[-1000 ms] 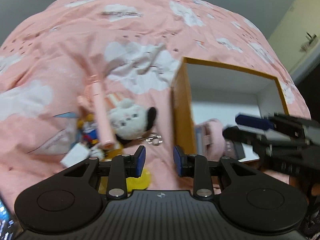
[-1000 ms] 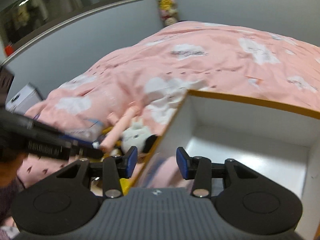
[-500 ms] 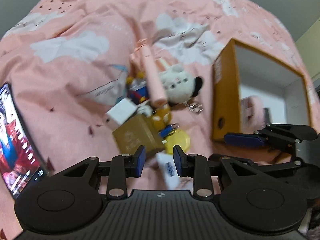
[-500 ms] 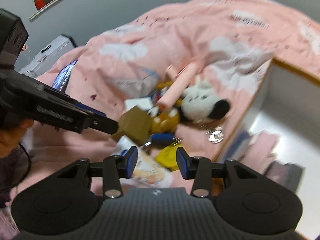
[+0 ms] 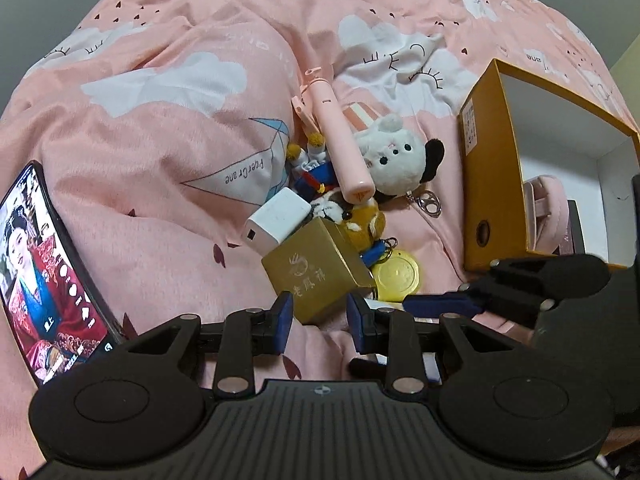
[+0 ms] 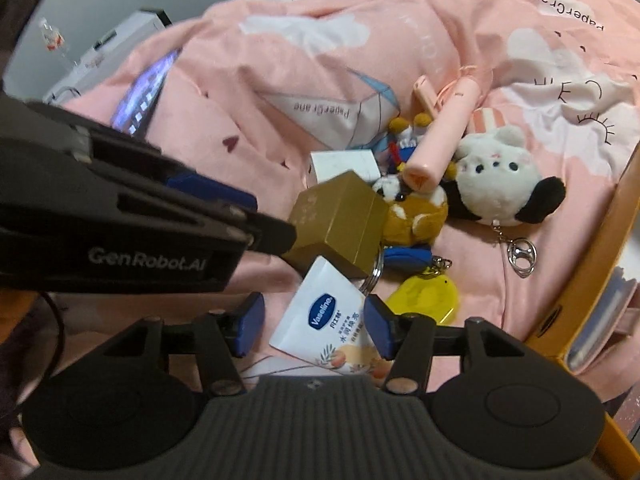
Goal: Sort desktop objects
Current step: 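Move both grippers back to the pile of items, then grasp the white Vaseline tube with the right gripper while the left approaches the gold cube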
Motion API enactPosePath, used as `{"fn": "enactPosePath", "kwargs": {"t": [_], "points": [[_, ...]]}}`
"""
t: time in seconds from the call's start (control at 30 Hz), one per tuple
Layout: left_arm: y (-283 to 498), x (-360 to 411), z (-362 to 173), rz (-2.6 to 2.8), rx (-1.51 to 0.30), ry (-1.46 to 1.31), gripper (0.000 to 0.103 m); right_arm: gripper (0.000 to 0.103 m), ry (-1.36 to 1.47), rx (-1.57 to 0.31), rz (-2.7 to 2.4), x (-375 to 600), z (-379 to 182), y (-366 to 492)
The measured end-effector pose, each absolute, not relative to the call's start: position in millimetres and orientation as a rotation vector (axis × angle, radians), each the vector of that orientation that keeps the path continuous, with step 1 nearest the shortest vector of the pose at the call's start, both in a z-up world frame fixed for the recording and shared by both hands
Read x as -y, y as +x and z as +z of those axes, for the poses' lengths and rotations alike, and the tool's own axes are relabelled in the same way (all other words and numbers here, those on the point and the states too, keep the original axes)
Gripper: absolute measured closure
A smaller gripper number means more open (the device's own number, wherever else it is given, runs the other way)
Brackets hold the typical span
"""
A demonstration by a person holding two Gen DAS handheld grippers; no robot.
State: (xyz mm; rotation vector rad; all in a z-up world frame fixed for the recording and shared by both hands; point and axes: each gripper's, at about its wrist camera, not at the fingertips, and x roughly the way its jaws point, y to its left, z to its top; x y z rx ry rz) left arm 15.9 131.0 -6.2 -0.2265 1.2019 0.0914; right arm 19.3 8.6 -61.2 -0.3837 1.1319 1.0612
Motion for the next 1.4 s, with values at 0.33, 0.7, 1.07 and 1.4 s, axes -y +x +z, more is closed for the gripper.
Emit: {"fn": "enactPosePath", "kwargs": {"t": [0.33,0.7,1.07,1.4], "points": [[25,-124,-10,0.080,-1.175,-0.240,0.059,0.065,-0.303,-1.135,0.953,22,-52,29],[31,-74,-26,0.070,-1.162,0.076,0.045,0.083,-0.227,-1.128,0.795,69,-46,52],[40,-48,-51,0.132,-1.167,0.291,0.038,0.083,-0.218,-1.139,0.819,73,-57,51],[19,-77,-40,0.163,-1.187,0.200,0.062,0.092,-0.182,-1.072,0.898,72,-41,53]]}}
